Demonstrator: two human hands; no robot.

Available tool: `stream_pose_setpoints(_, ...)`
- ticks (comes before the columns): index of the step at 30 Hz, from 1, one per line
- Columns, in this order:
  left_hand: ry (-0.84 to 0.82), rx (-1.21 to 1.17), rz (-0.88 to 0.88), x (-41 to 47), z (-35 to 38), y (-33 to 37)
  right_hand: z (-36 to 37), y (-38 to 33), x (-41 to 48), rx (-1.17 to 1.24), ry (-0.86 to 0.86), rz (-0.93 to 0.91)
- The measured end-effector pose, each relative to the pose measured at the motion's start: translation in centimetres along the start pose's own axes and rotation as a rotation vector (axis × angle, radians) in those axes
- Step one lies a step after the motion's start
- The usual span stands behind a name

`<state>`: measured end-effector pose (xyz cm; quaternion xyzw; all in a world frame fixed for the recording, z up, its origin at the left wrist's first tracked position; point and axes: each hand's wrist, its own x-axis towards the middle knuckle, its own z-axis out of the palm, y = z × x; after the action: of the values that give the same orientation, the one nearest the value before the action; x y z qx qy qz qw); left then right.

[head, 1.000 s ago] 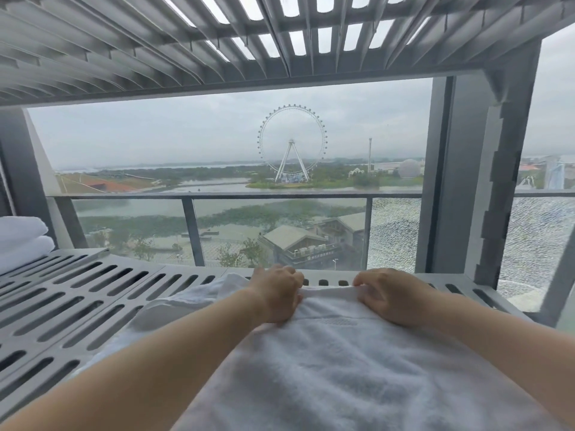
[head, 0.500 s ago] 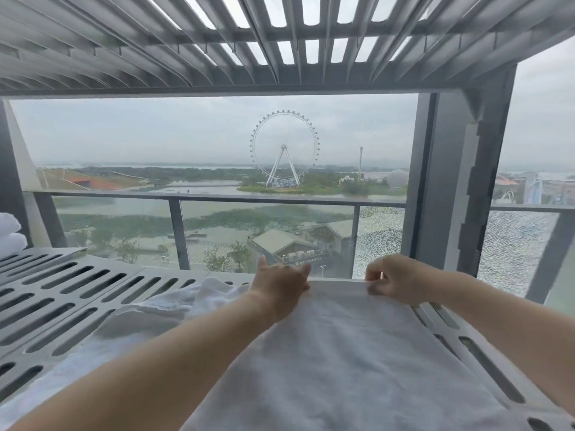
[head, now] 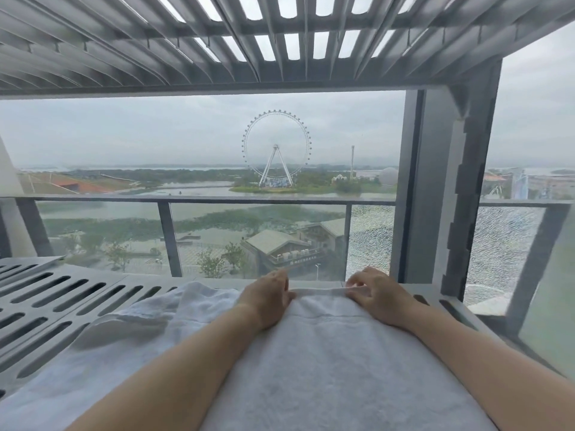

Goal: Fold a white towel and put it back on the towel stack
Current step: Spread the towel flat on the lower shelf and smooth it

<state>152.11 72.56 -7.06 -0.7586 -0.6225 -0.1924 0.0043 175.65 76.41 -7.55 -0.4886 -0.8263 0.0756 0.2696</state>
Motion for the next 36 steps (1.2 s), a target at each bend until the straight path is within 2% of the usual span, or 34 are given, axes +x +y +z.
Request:
stream_pose_setpoints(9, 0.057, 0.043, 0.028, -1.5, -0.2, 0.3, 0.1, -0.3, -0.2, -0.086, -0.104, -0.011)
stream_pose_setpoints(17, 0.064, 0.045, 0.018, -1.8, -0.3, 0.3, -0.1, -1.2, -0.5, -0.184, -0.031, 0.023)
stream_pose_setpoints(20, 0.093, 0.048, 0.021, -2.0, -0.4, 0.2, -0.4, -1.9, -0.7, -0.237, 0.030, -0.098)
stream_pose_setpoints(23, 0.146, 0.093, 0.143, -1.9, 0.0, 0.1, -0.7, -3.7, -0.8, -0.254, 0.137, -0.313)
stream_pose_setpoints(26, 0.180, -0.025, 0.270, -1.8, 0.0, 1.1, -1.1, -6.0, -0.7, -0.226, 0.168, -0.507)
stream_pose_setpoints(28, 0.183, -0.149, 0.333, -1.8, 0.2, 2.0, -1.8, -7.3, -0.7, -0.200, 0.136, -0.551)
stream_pose_setpoints(32, 0.229, -0.357, 0.290, -2.3, 0.0, 3.4, -4.5, -8.9, -0.5, -0.061, 0.053, -0.439)
stream_pose_setpoints(36, 0.321, -0.335, 0.242, -2.5, -0.1, 4.1, -7.1, -9.1, -0.5, -0.060, -0.073, -0.328)
